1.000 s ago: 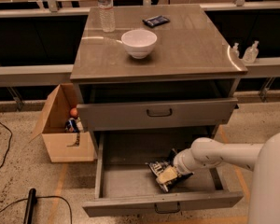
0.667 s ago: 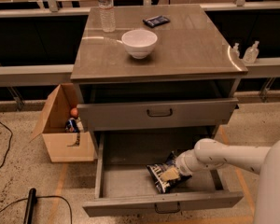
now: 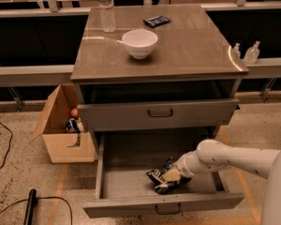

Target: Pick blue chip bag from middle drawer and place on counter

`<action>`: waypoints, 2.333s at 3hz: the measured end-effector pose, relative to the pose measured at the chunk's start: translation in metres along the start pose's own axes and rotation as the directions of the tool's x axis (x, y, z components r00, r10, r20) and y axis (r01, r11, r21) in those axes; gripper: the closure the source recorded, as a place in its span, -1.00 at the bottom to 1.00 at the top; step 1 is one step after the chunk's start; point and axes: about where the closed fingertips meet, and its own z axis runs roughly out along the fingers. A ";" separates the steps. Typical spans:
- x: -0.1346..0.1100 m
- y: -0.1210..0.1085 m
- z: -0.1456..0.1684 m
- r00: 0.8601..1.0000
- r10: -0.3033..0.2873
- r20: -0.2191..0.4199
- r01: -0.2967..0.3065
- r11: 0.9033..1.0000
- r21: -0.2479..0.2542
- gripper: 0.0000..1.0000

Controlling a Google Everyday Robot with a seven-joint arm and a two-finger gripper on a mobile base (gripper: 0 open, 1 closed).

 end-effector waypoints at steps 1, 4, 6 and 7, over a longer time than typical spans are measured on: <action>-0.016 0.006 -0.025 0.998 0.004 0.061 -0.004 1.000 0.007 1.00; -0.043 0.006 -0.194 0.969 0.019 0.245 -0.052 0.991 0.127 1.00; -0.089 -0.010 -0.327 0.934 -0.039 0.356 -0.048 0.972 0.230 1.00; -0.122 -0.019 -0.377 0.905 -0.121 0.408 -0.009 0.953 0.302 1.00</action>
Offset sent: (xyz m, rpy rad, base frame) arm -0.0028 -0.0373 0.1627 0.1612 -0.2424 -0.1344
